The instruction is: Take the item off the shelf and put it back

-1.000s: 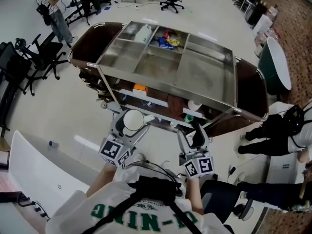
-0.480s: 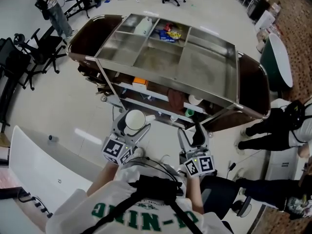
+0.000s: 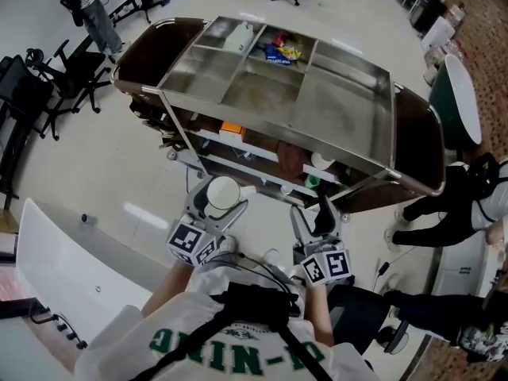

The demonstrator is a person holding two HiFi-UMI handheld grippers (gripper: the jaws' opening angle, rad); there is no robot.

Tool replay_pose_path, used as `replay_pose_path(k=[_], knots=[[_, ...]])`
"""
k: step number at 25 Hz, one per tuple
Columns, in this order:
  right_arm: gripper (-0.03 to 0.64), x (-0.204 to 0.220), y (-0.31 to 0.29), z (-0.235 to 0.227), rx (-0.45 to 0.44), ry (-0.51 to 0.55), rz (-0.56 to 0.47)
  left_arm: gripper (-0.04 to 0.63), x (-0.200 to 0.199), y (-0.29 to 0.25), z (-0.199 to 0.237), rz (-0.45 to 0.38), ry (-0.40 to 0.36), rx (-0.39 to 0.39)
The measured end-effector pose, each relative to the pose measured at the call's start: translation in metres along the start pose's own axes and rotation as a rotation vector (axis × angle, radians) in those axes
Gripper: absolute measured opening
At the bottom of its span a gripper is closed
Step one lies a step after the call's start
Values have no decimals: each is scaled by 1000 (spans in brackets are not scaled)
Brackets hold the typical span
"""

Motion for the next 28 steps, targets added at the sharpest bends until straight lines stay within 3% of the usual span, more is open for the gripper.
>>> replay_pose_path(k=[12, 17, 24, 28], knots=[[347, 1, -11, -4, -9, -6, -3, 382, -6, 1, 5, -28, -15, -14], [347, 2, -15, -6, -12, -12, -3, 382, -6, 0, 9, -49, 12, -12], [347, 6, -25, -6, -34, -18, 15, 382, -11, -3, 7, -9, 77, -55], [347, 10, -28, -7, -41, -30, 31, 382, 5, -2, 15, 17, 70, -88]])
Point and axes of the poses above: the fingertips, and each gripper's own axes: y backward along the fingers, z to its left, x out of its underside, the point moved 10 cm from there along y, backward along the fingers, and after that the axes turned 13 degrees about y, right-handed, at the moved point
